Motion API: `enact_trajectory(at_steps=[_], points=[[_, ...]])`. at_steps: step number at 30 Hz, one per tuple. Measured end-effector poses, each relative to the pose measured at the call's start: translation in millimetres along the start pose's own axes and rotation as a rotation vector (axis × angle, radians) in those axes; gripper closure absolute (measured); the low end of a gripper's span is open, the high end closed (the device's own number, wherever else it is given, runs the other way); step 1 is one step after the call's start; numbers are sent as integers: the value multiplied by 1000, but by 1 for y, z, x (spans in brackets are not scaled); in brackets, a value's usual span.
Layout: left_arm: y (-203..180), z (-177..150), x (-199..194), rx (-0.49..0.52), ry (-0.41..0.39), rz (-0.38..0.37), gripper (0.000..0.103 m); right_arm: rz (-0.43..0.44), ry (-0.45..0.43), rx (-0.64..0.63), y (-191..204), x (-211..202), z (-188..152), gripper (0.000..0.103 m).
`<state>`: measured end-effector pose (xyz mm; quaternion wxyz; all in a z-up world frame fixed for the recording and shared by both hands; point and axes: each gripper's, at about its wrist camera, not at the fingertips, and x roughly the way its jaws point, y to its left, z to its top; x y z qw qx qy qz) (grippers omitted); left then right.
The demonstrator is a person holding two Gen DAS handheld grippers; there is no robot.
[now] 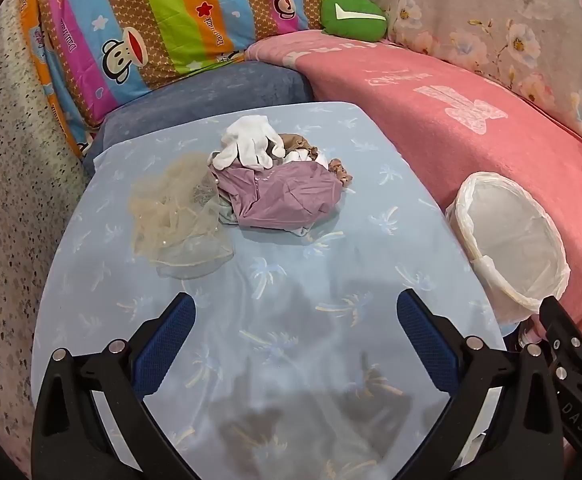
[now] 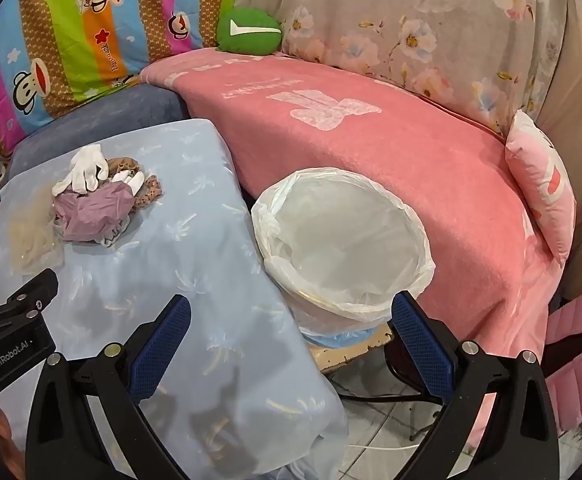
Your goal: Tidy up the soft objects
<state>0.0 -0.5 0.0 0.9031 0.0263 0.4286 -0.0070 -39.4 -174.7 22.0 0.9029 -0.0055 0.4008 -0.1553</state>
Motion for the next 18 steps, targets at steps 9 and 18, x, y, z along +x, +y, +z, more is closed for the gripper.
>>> enact_trajectory(at_steps=[9,18], points=[[0,0,0,-5,-3,-9,7,4,-1,8,-9,-2,7,6],[1,0,0,-8,-4,-10,7,-11,-7,0,-3,-5,7,6]])
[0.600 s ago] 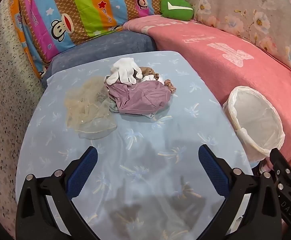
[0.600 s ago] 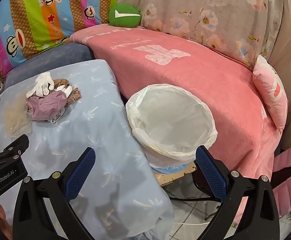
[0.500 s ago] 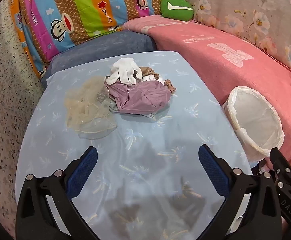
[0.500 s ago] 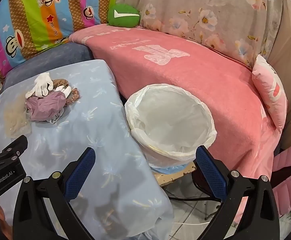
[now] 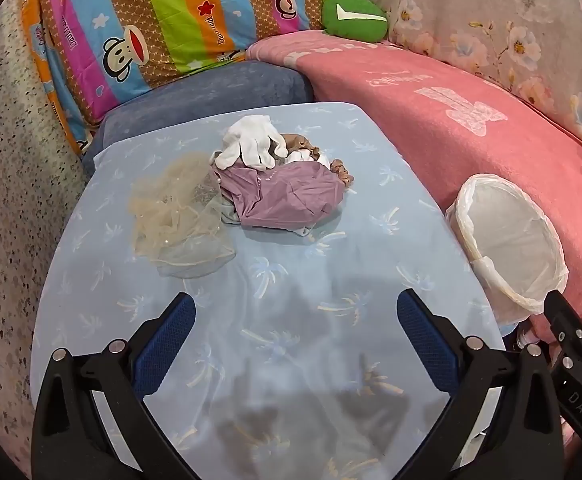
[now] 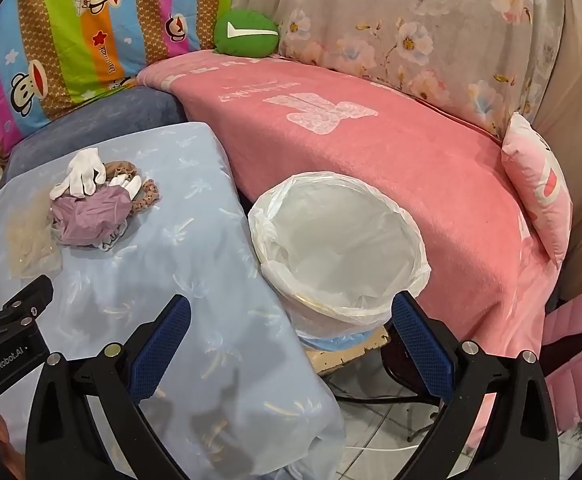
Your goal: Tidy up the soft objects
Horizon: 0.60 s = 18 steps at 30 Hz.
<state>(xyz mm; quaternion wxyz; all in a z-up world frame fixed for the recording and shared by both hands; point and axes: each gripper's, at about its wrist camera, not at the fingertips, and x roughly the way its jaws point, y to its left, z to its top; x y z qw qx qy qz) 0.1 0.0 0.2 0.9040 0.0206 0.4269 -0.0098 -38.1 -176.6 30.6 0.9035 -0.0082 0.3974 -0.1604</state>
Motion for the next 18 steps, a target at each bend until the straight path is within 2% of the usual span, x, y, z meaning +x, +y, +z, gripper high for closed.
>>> enact_trajectory(at_steps=[18], points=[[-2,4,-2,-3,-2,-7,7,-8,-4,-2,-1,0,2,6]])
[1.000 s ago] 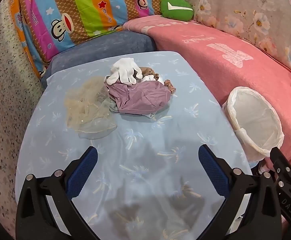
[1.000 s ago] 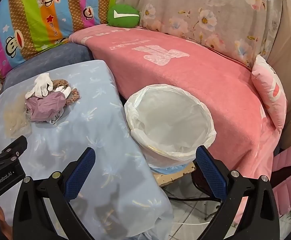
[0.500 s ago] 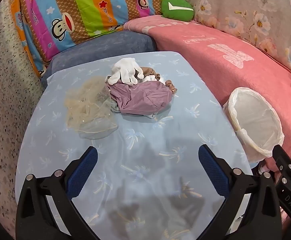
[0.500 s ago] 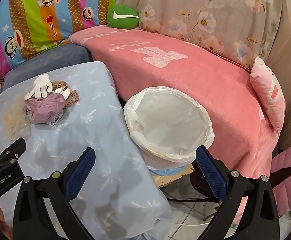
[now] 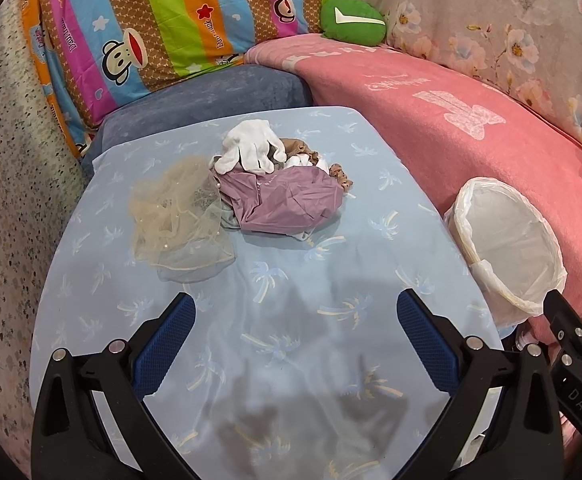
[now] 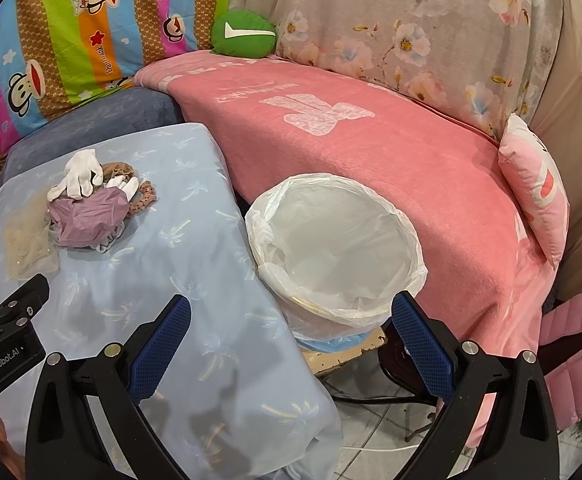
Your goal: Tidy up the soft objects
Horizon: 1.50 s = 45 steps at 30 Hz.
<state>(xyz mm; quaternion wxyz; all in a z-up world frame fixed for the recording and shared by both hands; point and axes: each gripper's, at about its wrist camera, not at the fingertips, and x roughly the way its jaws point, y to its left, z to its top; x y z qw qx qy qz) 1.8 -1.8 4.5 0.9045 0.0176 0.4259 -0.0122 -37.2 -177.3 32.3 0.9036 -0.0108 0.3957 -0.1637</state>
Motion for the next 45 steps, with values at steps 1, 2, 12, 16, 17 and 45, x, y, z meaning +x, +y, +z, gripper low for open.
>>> enact_trajectory(at_steps=[1,2,12,16,17,45], points=[[0,1,-1,0,0,0,6,1,1,1,0,0,0,6],[0,1,-1,0,-1,1,6,1,1,2,-1,0,0,6],[1,5,-5,2,-6,-8,6,1,0,7,-1,-1,-1,6],[1,6,-5,1,-8,-9,7,0,0,10,0,-1,-1,6],[0,7,-6,0,-9,-11,7,0,-1,11,0,-2,-1,6],[-17,26,-21,11,-48,-13,7,0,-25,34,-21,-14,27,6]])
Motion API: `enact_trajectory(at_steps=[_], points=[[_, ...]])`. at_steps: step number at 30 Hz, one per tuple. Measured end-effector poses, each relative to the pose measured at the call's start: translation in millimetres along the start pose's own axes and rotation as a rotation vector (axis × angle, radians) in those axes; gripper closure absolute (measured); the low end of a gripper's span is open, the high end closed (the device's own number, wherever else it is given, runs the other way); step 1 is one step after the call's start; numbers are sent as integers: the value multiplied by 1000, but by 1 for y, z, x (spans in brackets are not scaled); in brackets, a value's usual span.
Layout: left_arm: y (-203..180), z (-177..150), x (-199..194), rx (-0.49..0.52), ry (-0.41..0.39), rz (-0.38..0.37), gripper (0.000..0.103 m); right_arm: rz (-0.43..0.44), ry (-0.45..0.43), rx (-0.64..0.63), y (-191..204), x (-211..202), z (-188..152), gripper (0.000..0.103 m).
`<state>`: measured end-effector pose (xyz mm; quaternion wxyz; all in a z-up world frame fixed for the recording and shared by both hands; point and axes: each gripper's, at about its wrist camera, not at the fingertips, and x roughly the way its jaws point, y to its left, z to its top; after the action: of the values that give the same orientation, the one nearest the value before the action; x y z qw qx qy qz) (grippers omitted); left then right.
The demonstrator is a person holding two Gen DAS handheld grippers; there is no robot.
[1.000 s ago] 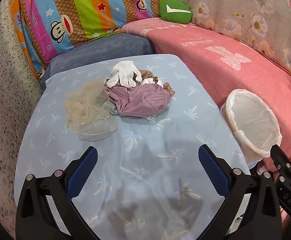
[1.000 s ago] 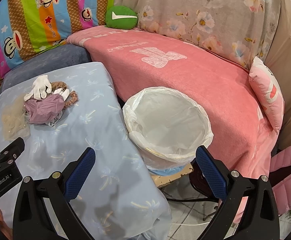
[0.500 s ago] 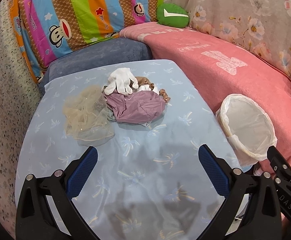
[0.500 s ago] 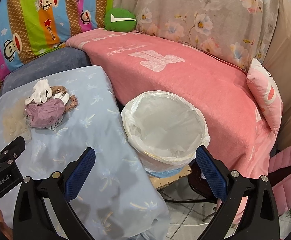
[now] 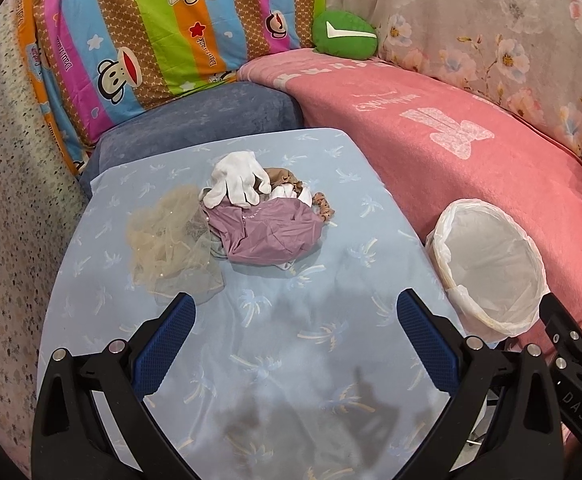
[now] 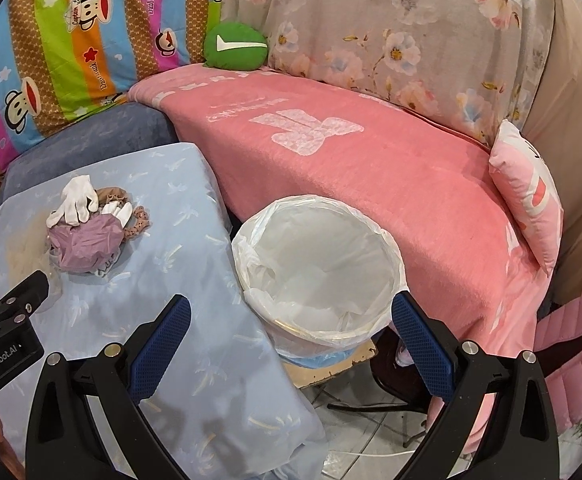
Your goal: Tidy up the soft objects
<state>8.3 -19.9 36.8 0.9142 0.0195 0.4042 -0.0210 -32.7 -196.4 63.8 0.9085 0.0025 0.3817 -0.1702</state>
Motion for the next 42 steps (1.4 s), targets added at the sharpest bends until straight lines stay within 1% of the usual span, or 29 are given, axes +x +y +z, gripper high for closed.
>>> enact_trajectory(at_steps=[6,17,26,31,33,42], points=[[-6,3,-2,11,-1,3,7,1,-7,12,-4,-3,2,6],[-8,4,-11,-2,0,5,7,0,-36,24,-9,-17,1,6],[-5,2,-24,-2,-34,15,7,15,-56,40,-13,-28,-2,6],[-8,2,-23,2,-32,9,6,9,-60,43,-15,-30,-2,6],[-10,2,-23,5,-39,-6,7,2,-62,42,-16,-30,-2,6],[-20,5,-18,25,-34,-15,6,-13,-52,54,-20,-26,0,6]])
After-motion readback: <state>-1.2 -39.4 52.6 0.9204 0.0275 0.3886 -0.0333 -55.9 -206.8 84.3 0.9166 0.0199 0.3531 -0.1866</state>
